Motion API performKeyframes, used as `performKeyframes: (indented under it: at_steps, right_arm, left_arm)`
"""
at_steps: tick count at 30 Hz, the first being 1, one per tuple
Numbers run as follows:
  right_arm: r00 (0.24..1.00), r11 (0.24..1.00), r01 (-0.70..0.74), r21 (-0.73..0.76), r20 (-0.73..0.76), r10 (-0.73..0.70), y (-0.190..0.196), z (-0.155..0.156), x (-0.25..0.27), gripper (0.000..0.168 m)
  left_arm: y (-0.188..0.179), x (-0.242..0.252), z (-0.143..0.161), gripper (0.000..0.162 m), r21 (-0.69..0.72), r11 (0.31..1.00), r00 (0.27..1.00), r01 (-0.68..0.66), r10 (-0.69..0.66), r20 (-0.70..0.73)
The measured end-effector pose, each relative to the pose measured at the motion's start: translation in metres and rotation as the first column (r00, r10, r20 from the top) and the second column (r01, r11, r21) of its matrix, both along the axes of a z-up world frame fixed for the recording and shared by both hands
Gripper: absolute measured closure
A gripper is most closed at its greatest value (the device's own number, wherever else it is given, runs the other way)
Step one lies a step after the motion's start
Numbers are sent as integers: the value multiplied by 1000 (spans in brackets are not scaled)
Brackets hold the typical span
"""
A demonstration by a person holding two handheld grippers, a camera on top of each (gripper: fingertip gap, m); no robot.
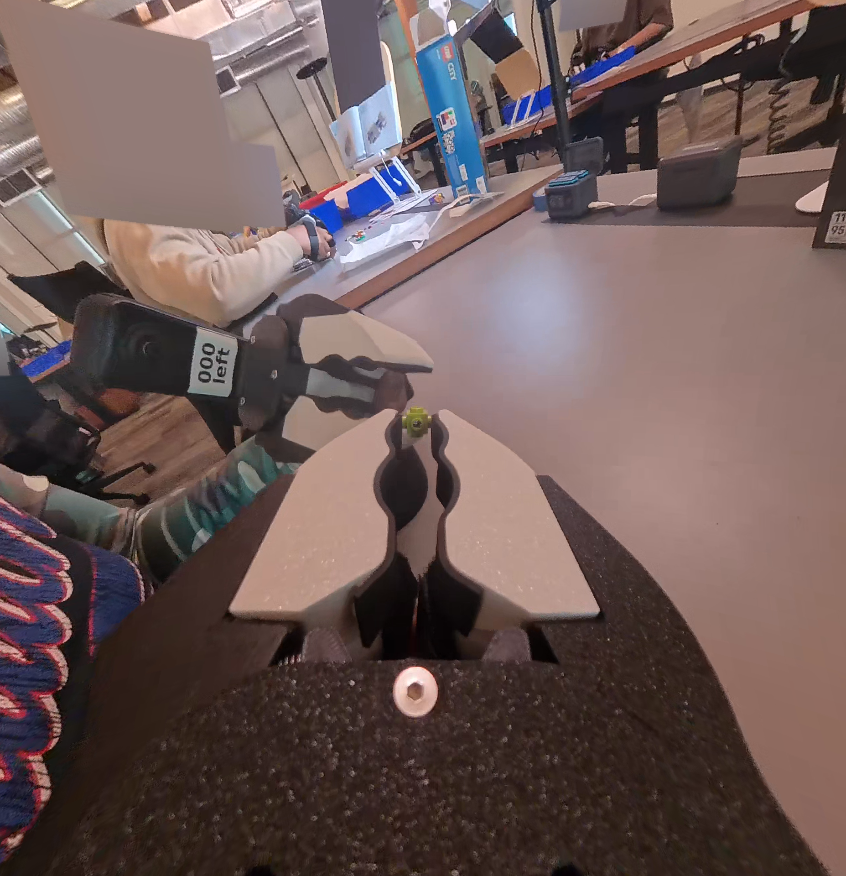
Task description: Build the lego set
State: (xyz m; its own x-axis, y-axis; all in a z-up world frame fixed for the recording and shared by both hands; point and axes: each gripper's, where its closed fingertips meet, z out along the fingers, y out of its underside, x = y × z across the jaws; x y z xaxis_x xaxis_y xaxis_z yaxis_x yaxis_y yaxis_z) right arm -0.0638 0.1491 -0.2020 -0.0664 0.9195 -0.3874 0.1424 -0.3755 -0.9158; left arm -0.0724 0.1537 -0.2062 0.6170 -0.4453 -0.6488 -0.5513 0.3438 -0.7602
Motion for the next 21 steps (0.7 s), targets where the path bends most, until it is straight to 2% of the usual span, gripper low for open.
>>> performKeyframes:
  at_steps: [5, 7, 10, 12, 14, 17, 19, 20, 21]
  right_arm:
    - [999, 1000, -2, 16, 33, 2, -1, -5, 1, 157]
    - [999, 1000, -3, 26, 45, 2, -2, -6, 0, 157]
    - [998, 998, -4, 61, 69, -1, -2, -10, 0, 157]
    - [997, 991, -14, 135, 74, 4, -3, -10, 1, 157]
    - [995, 960, -14, 279, 95, -13, -4, -11, 2, 157]
    - [986, 829, -35, 558, 155, -62, -7, -14, 4, 157]
    - [978, 665, -62, 744, 177, -106, -8, -14, 5, 157]
    - [976, 560, -41, 828, 152, -154, -4, -9, 8, 157]
    - [977, 470, -5, 883, 105, -187, -1, 1, 14, 157]
  left_arm:
    - [-1, 10, -6, 141, 22, 1000, 996, 8, -6, -89]
    - [-1, 13, -7, 149, 23, 1000, 994, 7, -4, -107]
    - [-1, 13, -11, 155, -22, 1000, 994, 7, -9, -107]
    - [-2, 14, -12, 155, -67, 997, 997, 31, -35, -65]
    - [-4, 15, -13, 155, -128, 990, 998, 67, -69, -11]
    - [-6, 17, -17, 155, -222, 966, 990, 133, -118, 80]
    - [-7, 17, -19, 155, -272, 949, 984, 159, -128, 126]
    - [-2, 10, -25, 156, -300, 948, 991, 109, -81, 104]
    - [6, -7, -35, 155, -317, 949, 999, 2, 8, 31]
